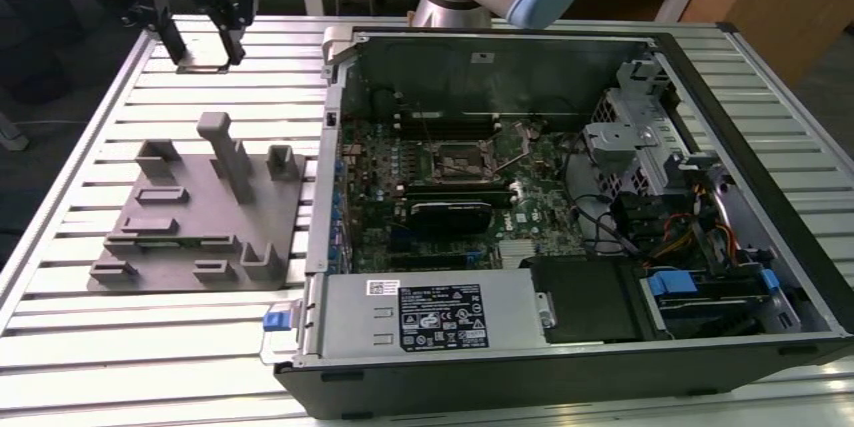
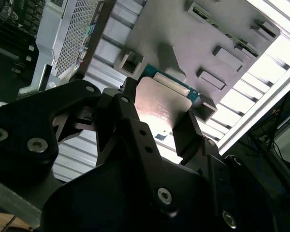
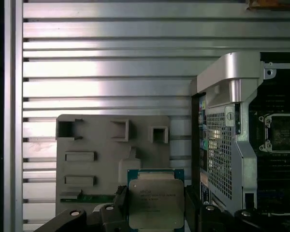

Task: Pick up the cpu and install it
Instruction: 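Pick up the cpu and move it towards the insertion slot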

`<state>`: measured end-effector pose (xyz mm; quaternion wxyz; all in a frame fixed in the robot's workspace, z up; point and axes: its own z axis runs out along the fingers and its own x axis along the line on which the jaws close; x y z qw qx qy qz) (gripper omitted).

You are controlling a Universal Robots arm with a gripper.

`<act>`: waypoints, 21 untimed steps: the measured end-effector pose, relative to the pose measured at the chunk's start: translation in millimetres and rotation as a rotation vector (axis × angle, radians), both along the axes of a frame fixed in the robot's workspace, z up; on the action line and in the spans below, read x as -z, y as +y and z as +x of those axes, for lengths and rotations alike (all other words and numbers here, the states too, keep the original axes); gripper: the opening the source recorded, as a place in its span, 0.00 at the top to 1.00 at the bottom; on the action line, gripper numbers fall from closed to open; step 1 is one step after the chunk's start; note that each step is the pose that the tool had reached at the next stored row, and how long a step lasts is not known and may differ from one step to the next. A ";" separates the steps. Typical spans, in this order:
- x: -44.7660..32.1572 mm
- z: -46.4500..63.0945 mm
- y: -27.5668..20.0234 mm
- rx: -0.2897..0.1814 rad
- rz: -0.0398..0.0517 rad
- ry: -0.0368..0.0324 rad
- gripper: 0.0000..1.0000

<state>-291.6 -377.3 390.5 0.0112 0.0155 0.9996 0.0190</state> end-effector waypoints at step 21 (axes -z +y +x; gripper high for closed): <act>0.0 40.2 7.1 0.000 0.0000 0.0000 0.45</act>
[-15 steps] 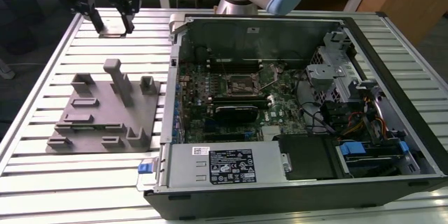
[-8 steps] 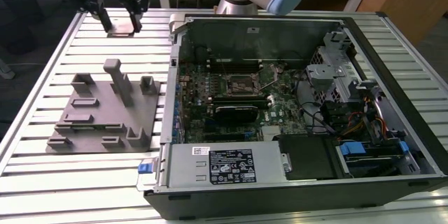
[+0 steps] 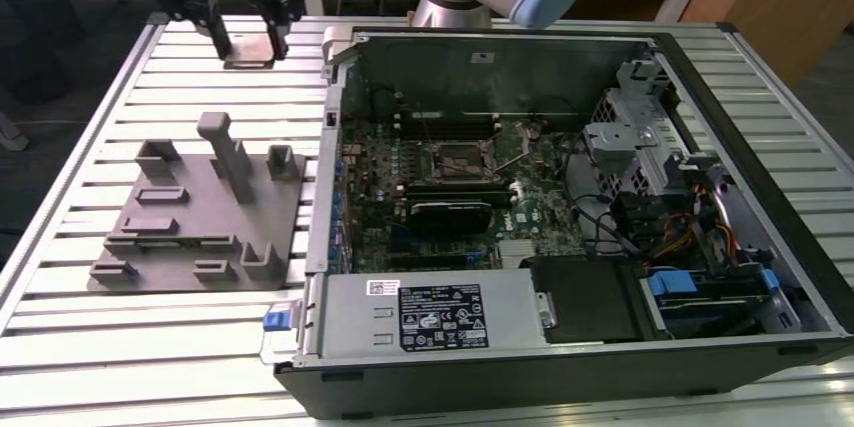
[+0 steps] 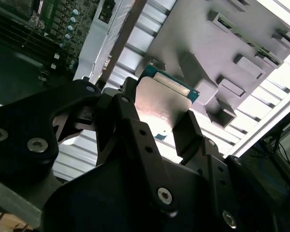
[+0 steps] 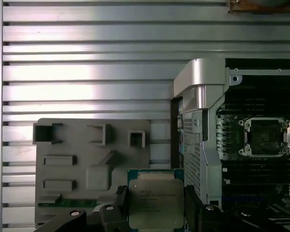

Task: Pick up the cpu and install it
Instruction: 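Pick up the cpu and move it towards the insertion slot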

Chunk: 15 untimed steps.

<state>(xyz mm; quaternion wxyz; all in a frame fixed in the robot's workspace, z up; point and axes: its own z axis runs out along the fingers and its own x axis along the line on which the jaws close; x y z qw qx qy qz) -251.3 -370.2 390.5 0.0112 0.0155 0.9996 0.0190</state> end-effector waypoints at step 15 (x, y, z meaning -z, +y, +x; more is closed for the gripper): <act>0.0 36.6 7.5 0.000 0.0000 0.0000 0.45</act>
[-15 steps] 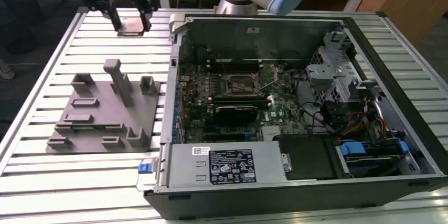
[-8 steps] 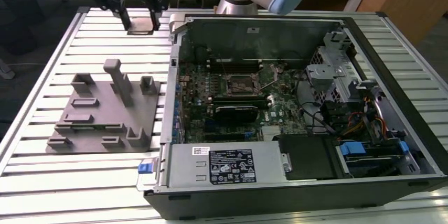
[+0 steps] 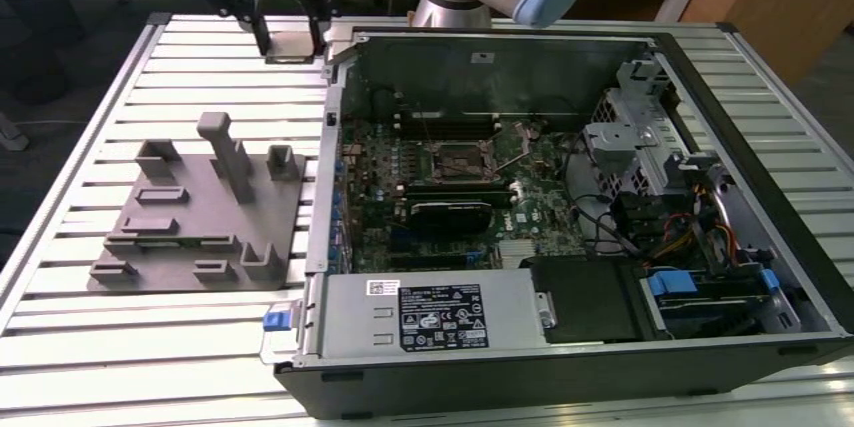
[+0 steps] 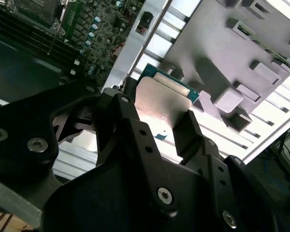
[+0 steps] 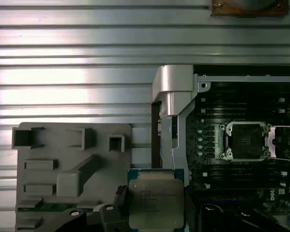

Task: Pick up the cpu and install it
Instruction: 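Pick up the cpu and move it towards the insertion slot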

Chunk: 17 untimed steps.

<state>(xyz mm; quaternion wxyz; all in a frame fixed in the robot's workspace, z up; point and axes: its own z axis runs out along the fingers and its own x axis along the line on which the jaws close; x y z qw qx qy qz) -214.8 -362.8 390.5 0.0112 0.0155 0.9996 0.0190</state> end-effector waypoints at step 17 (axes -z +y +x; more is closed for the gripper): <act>0.0 52.7 11.3 0.000 0.0000 0.0001 0.45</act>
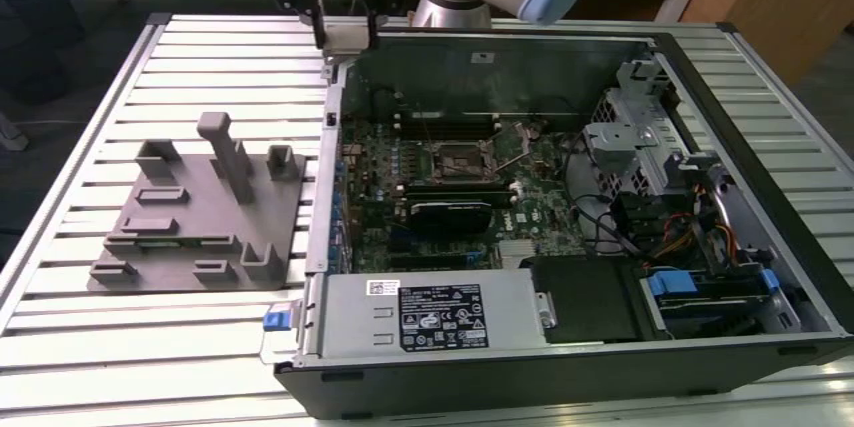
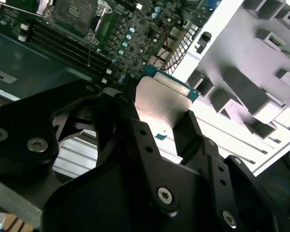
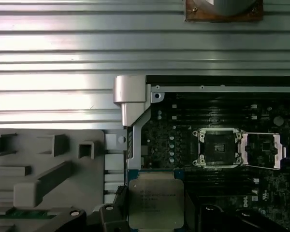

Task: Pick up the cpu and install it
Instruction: 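Pick up the cpu and move it towards the insertion slot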

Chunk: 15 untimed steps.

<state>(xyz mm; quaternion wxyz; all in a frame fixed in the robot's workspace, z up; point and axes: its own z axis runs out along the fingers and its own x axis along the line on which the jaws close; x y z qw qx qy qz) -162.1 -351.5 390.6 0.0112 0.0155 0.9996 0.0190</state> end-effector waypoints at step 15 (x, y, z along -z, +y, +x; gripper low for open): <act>0.2 53.8 13.3 0.000 0.0001 0.0013 0.45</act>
